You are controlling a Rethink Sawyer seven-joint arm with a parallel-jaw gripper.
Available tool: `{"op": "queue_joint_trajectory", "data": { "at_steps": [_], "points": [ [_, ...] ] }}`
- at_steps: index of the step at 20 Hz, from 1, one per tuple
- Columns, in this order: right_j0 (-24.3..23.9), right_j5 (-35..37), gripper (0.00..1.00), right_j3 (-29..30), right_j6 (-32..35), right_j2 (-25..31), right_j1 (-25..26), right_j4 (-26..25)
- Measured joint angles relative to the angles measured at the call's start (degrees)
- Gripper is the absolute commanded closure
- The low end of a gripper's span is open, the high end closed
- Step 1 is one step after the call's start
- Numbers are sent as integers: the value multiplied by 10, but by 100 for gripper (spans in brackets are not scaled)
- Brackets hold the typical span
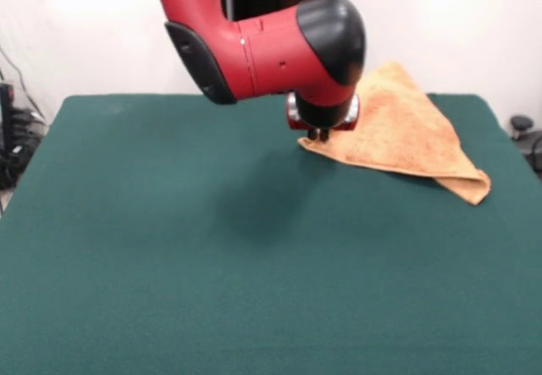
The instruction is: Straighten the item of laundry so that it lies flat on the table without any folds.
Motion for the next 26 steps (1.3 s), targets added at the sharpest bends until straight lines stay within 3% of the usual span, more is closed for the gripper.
{"op": "queue_joint_trajectory", "data": {
  "at_steps": [10, 26],
  "points": [
    [-22, 57, 100, -24, -1, 38, 19, -29],
    [-26, 21, 100, -7, -1, 45, -2, -51]
  ]
}}
